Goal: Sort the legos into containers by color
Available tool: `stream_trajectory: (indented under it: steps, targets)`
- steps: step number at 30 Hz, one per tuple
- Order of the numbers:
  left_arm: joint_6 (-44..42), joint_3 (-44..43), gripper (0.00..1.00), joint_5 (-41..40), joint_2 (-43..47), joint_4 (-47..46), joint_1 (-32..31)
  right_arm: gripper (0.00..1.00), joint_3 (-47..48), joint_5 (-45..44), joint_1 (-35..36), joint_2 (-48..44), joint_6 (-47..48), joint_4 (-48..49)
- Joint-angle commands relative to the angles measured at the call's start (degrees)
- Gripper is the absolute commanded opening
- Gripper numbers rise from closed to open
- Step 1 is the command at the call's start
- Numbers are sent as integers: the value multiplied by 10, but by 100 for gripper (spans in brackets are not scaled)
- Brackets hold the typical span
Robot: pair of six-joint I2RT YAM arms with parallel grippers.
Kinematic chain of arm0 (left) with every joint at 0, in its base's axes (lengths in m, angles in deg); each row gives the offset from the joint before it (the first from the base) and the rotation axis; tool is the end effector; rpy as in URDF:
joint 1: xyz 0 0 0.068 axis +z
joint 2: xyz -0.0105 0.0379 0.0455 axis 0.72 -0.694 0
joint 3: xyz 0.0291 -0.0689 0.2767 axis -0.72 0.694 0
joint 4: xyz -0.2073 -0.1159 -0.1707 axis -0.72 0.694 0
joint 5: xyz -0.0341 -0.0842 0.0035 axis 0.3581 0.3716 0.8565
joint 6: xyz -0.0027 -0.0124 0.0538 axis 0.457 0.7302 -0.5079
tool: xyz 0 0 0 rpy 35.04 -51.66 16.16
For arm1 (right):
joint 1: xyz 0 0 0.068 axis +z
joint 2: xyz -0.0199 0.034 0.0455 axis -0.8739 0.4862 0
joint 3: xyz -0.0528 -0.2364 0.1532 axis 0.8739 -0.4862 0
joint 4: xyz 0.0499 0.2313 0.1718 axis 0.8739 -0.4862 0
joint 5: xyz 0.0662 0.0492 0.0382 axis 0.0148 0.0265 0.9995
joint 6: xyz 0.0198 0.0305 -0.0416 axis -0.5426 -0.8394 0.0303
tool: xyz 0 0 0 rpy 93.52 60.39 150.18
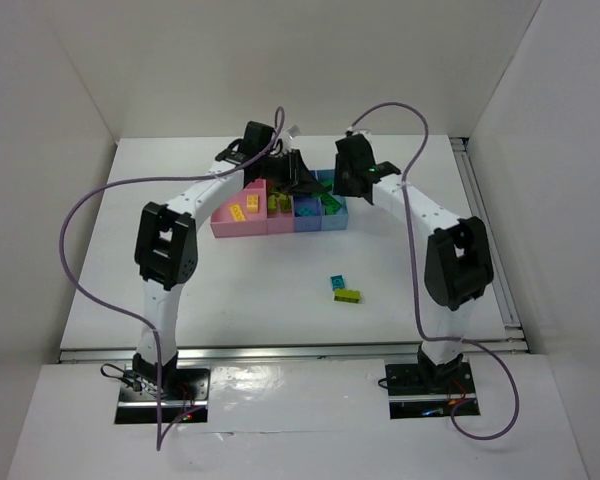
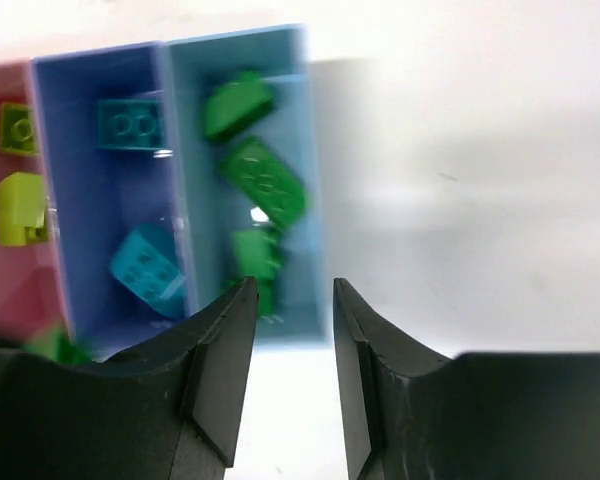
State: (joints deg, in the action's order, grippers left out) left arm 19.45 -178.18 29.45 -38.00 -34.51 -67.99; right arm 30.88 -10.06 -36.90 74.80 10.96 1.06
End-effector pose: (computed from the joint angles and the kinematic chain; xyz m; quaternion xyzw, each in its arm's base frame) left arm 0.4864 -0.2217 0.2741 0.0361 0.8526 -0.4739 0.2172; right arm 0.4310 0.1822 0.2669 0.0042 0.9170 0.0360 0.3973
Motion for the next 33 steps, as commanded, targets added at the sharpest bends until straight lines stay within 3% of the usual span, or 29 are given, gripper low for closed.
stream_trajectory:
  steps: [1,3,5,7,8,9,11,12,14,18,24,27,29,33]
  targets:
    - [6,-65,0,-21,-56,31,-12,44,-47,-127,-23,-111,-51,-2]
    - [6,-120,0,-26,-82,45,-18,52,-95,-154,-36,-169,-73,-15]
    - [6,-162,2,-34,-122,71,-29,68,-127,-178,-54,-224,-94,-27]
    - [16,-212,10,-34,-146,77,-29,72,-161,-178,-67,-252,-99,-44]
    - [16,-224,17,-34,-155,77,-35,74,-168,-173,-67,-272,-99,-50]
    - [23,-241,33,-34,-173,77,-35,75,-168,-173,-76,-280,-99,-58]
    - [29,-255,46,-34,-187,77,-35,75,-179,-160,-76,-291,-105,-78]
    - [29,-263,58,-34,-194,77,-35,76,-185,-154,-81,-301,-105,-78]
    - [40,-269,67,-22,-194,77,-35,76,-190,-136,-81,-307,-105,-83]
    - [47,-282,73,16,-186,68,-35,77,-208,-10,-67,-313,-48,-64]
    - [30,-264,74,22,-119,74,-21,77,-250,80,5,-307,-8,-47]
    - [30,-231,74,17,-70,87,6,88,-262,191,39,-256,13,-47]
    - [43,-219,73,49,-51,87,26,94,-262,197,60,-210,13,-53]
    - [22,-205,73,24,-9,124,63,97,-257,146,98,-163,-1,-65]
